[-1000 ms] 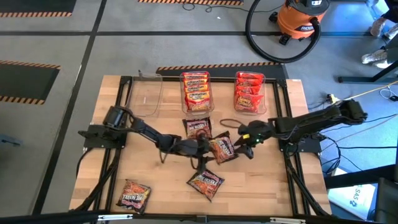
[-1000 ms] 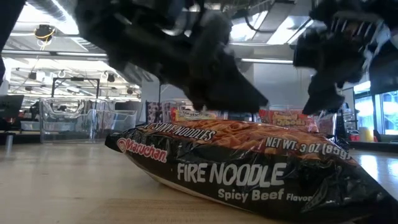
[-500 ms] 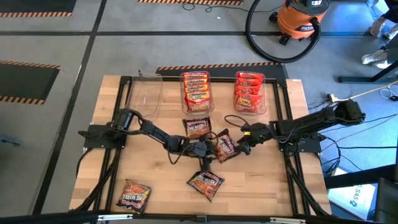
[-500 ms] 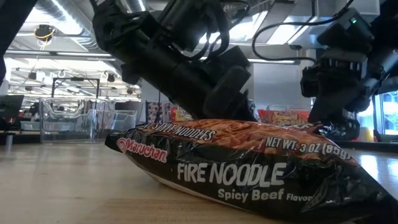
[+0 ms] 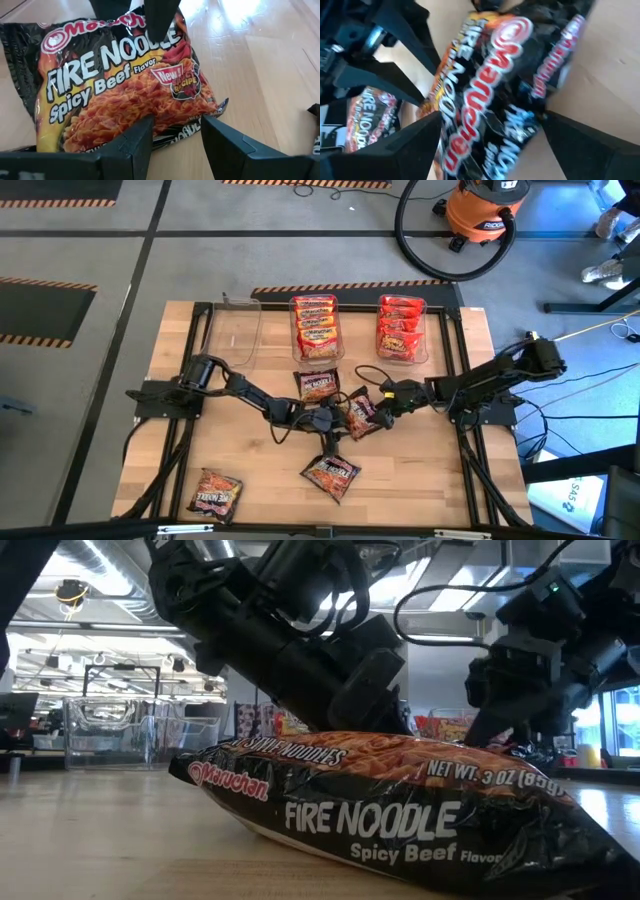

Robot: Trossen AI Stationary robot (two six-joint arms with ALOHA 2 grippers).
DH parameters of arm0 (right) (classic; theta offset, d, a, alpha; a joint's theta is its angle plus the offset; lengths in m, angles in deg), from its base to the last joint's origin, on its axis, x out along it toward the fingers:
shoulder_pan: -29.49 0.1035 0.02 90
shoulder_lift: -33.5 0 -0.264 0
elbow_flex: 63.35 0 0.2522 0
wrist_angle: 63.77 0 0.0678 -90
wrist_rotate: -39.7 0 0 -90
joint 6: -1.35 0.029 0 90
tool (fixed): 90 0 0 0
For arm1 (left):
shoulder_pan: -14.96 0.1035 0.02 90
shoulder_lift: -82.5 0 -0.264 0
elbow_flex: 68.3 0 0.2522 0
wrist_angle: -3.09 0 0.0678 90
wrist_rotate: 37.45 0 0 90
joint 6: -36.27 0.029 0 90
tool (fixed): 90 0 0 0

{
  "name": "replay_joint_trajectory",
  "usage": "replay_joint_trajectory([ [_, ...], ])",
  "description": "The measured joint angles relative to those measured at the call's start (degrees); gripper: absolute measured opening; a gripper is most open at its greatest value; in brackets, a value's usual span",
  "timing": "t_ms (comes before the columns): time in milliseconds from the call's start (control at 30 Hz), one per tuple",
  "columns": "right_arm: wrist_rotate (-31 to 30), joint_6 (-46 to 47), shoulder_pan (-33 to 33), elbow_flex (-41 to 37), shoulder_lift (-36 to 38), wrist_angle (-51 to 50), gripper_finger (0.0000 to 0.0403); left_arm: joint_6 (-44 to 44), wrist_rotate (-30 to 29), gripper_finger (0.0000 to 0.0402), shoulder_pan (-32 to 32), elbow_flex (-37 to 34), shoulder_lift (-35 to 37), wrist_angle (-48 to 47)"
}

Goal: Sort Maruchan noodles
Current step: Put the top right black noodle pack into the left transparent bin

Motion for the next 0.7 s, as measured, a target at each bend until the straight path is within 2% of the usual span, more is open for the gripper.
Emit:
replay_joint_trajectory([
  [200,2.59,-0.25,0.02,0.0,-4.48,11.45,0.0347,0.0,0.31,0.0158,0.28,-0.02,0.0,0.02],
  [333,3.03,-0.5,0.02,0.03,-6.47,14.25,0.0333,-0.02,0.36,0.0158,0.36,-0.02,0.0,0.0],
  [433,3.03,-1.65,0.04,0.66,-7.78,14.05,0.0303,-0.02,0.28,0.0158,0.38,-0.02,0.0,0.01],
  [600,3.03,-4.98,0.04,2.34,-8.45,14.01,0.0228,-0.08,0.24,0.0158,0.36,-0.07,0.0,0.0],
  [700,3.08,-7.6,0.06,2.71,-8.43,14.02,0.018,-1.63,2.67,0.0158,0.43,-0.07,0.11,0.24],
])
